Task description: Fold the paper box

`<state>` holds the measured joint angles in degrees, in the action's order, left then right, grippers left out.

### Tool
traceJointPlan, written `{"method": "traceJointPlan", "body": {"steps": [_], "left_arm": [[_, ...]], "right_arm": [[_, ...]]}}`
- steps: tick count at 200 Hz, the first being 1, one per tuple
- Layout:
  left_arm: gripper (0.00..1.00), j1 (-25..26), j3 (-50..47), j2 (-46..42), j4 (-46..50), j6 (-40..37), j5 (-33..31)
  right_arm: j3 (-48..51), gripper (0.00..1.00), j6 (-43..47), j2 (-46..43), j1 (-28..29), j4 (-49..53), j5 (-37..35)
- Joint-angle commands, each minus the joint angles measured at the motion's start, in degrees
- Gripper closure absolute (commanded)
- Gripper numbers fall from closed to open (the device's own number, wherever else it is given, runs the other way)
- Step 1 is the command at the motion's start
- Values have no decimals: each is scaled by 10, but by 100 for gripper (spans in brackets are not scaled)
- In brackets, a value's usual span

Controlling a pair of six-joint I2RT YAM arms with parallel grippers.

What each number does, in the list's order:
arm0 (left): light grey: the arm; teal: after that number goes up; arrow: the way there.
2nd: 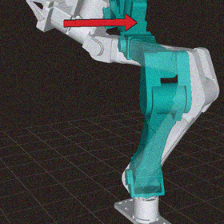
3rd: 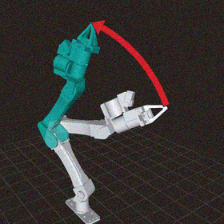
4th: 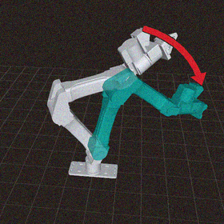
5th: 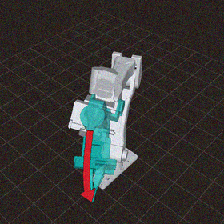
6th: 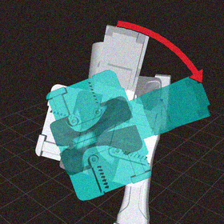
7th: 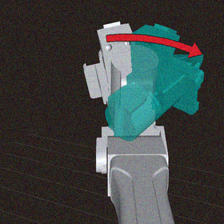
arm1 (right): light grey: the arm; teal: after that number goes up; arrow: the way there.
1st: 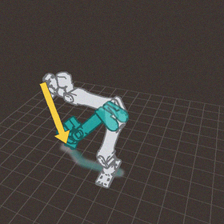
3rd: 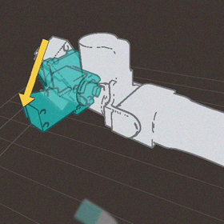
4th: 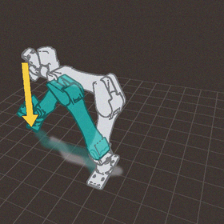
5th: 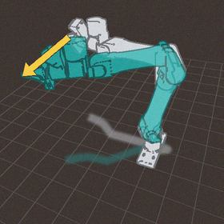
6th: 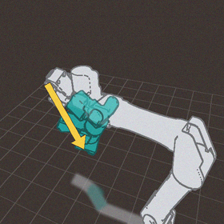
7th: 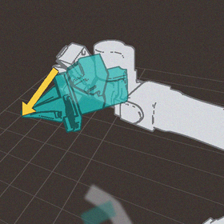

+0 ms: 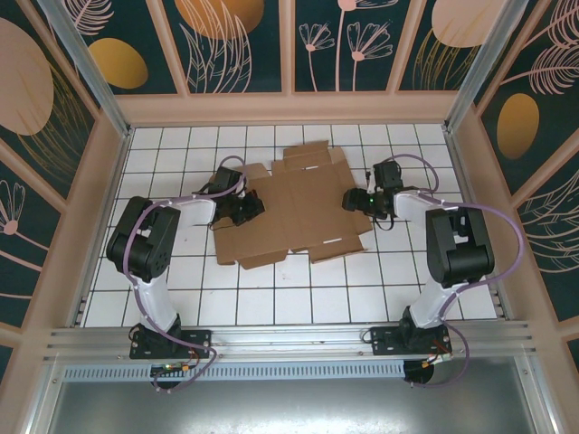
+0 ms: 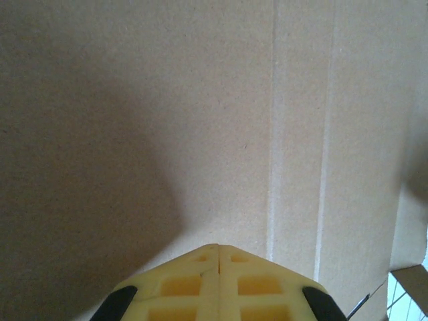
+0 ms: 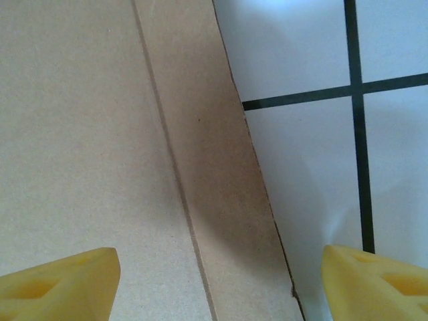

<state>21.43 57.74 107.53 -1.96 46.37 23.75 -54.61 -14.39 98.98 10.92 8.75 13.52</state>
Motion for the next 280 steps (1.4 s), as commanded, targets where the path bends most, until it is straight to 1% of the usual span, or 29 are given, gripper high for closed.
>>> {"method": "traceJointPlan", "body": {"steps": [1, 9, 35, 53, 65, 79, 91, 118, 128, 146, 158, 171, 190, 216, 221, 234, 245, 255, 280], "left_arm": [[100, 0, -9, 19, -22, 10, -3], [100, -1, -7, 22, -17, 6, -7], [100, -1, -4, 23, 0, -10, -21], [100, -4, -3, 28, 5, -13, -20], [100, -6, -4, 31, -3, -8, -12], [100, -6, -3, 34, -6, -7, -8], [100, -6, -3, 35, -4, -8, -10], [100, -7, -6, 33, -5, -11, -11], [100, -6, -6, 33, -3, -11, -12], [100, -6, -4, 35, -2, -13, -14], [100, -7, -5, 36, -3, -12, -15], [100, -7, -8, 35, -10, -11, -16], [100, -7, -9, 35, -16, -8, -10], [100, -6, -12, 37, -24, -3, -5], [100, -7, -13, 37, -26, -2, -4], [100, -6, -16, 35, -36, 5, 2], [100, -7, -17, 26, -56, 17, 12], [100, -6, -38, 14, -81, 30, 22], [100, -7, -53, -5, -136, 62, 57]], "right_arm": [[-11, 24, 21, 11, -10, -27, 22], [-5, 25, 21, 14, -17, -34, 36], [6, 32, 27, 29, -29, -56, 114], [10, 36, 16, 40, -32, -70, 147], [20, 40, 3, 45, -38, -89, 186], [27, 48, -6, 50, -42, -102, 213], [26, 55, -4, 52, -45, -98, 214], [22, 65, 2, 42, -46, -86, 191], [18, 71, 4, 42, -47, -80, 187], [8, 78, 12, 45, -42, -65, 180], [0, 81, 22, 44, -34, -50, 149], [-2, 86, 38, 29, -20, -39, 78], [-6, 87, 62, -2, 4, -36, -15], [-57, 91, 113, -13, 64, 8, -130], [-68, 92, 120, -9, 72, 17, -140], [-100, 96, 136, 3, 96, 47, -192], [-118, 97, 151, 7, 115, 61, -230], [-131, 97, 167, 7, 130, 67, -260], [-177, 96, 215, 10, 167, 85, -319]]}}
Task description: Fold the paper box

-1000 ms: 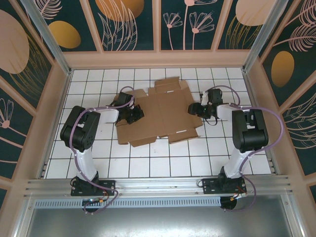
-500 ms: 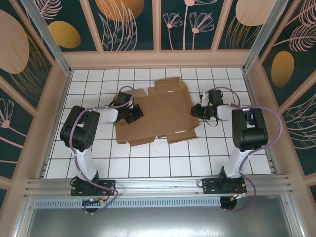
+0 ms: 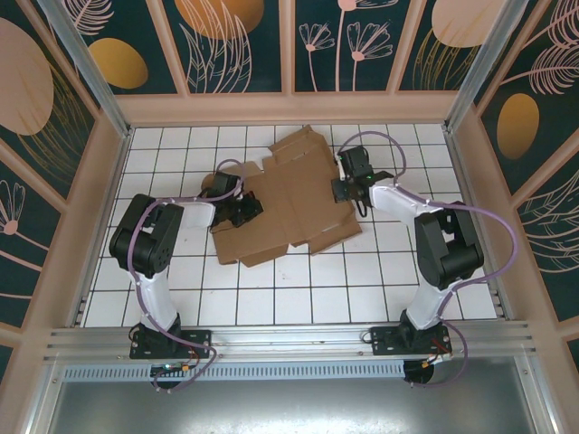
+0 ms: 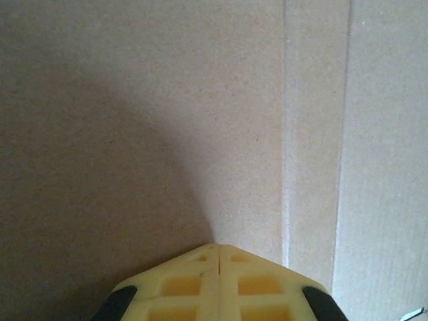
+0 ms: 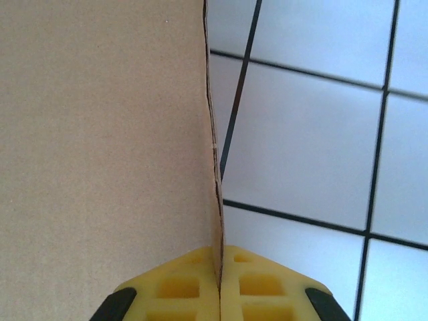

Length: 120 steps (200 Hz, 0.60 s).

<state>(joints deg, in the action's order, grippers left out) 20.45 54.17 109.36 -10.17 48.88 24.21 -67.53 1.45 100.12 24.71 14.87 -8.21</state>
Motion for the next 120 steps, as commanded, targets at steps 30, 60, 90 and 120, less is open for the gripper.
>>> {"method": "traceJointPlan", "body": {"steps": [30, 60, 90, 120], "left_arm": [[100, 4, -14, -52, -95, 69, 79], [96, 4, 34, -90, -94, 87, 93], [69, 3, 148, -87, -19, 75, 107], [52, 3, 302, -19, 93, 38, 133]], "right_arm": [[-119, 95, 138, 27, 74, 57, -188], [-140, 94, 208, 33, 103, 32, -230], [-140, 94, 271, 32, 122, -6, -234], [-137, 93, 309, 37, 138, -38, -245]]}}
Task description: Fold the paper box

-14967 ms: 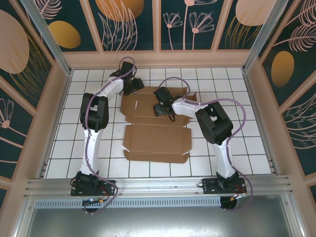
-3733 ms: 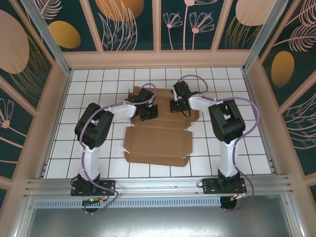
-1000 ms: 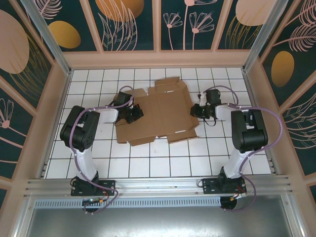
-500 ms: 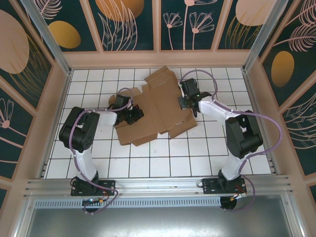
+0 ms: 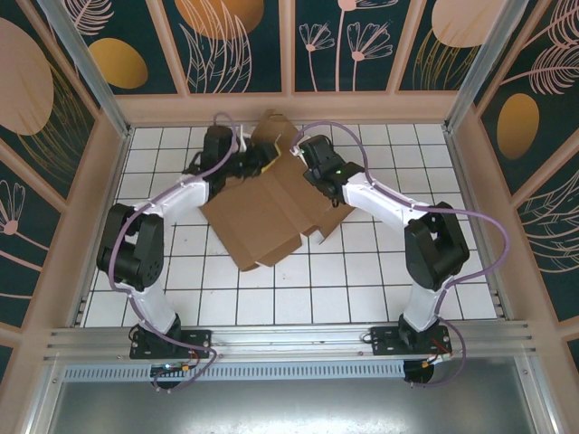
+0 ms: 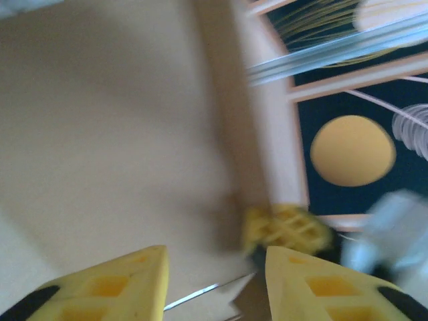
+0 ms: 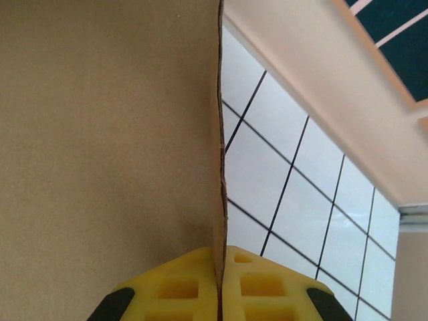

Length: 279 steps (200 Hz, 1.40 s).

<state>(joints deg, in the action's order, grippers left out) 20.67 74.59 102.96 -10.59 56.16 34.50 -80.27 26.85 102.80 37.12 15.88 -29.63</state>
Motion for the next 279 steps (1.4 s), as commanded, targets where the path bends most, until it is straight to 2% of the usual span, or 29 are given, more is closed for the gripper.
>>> {"method": "traceJointPlan", "body": {"steps": [1, 14, 27, 37, 75, 135, 234, 279], "left_arm": [[52, 1, 104, 48, 102, -37, 30], [50, 1, 158, 80, 152, -46, 21], [49, 1, 181, 101, 158, -37, 22], [43, 1, 197, 119, 167, -30, 18], [41, 1, 235, 152, 189, -17, 10], [41, 1, 224, 156, 156, 25, 13], [52, -7, 180, 95, 125, 18, 16], [46, -7, 193, 108, 139, 21, 15]], "right_arm": [[-10, 93, 55, 10, 14, -48, -30], [-14, 93, 55, 14, 16, -49, -28], [-17, 93, 57, 18, 19, -49, -28], [-18, 93, 58, 20, 21, -50, -30], [-15, 93, 55, 19, 26, -54, -32], [6, 94, 72, 19, 45, -80, -52], [16, 94, 77, 15, 52, -83, -57], [15, 95, 76, 15, 55, -87, -55]]}}
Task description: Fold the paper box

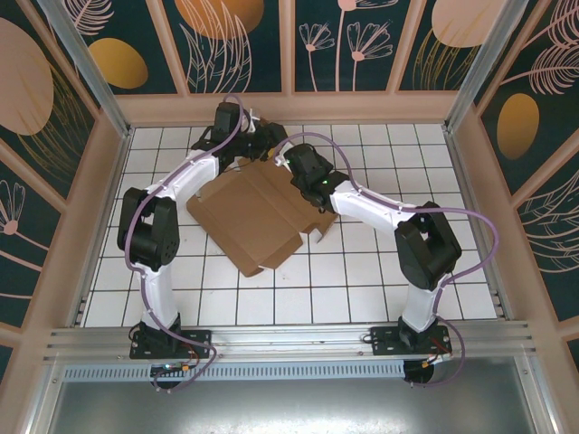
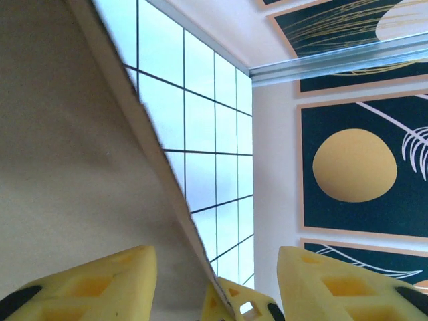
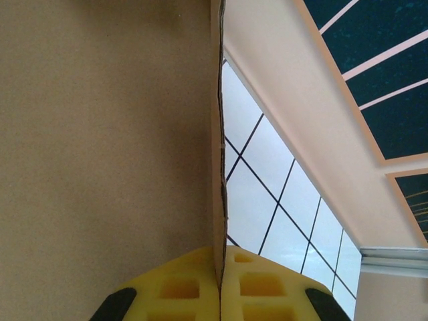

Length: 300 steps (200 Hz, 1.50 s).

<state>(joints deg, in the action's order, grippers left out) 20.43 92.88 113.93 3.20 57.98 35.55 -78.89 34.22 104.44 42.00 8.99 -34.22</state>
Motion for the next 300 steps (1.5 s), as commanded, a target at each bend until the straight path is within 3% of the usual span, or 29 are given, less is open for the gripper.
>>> {"method": "traceJointPlan", "body": {"steps": [1, 89, 160, 171, 199, 223, 265, 300], "left_arm": [[46, -5, 11, 0, 2, 3, 4], [50, -5, 81, 66, 34, 5, 3], [78, -5, 60, 66, 19, -1, -1], [84, -6, 55, 64, 10, 1, -1], [97, -8, 29, 56, -31, 10, 14], [100, -14, -14, 44, -94, 42, 21], [100, -17, -96, 10, -206, 107, -7], [100, -17, -206, -37, -375, 184, -61]], "right_arm": [[1, 95, 2, -1, 6, -17, -9], [-10, 95, 24, 3, 25, -17, -26], [-8, 94, 36, 12, 31, -24, -37], [-7, 90, 37, 12, 31, -24, -40], [-3, 66, 30, -7, 30, -27, -38], [4, 50, 18, -39, 31, -34, -34], [6, 44, -58, -109, 32, -4, 7], [42, 44, -104, -164, 32, -8, 36]]}}
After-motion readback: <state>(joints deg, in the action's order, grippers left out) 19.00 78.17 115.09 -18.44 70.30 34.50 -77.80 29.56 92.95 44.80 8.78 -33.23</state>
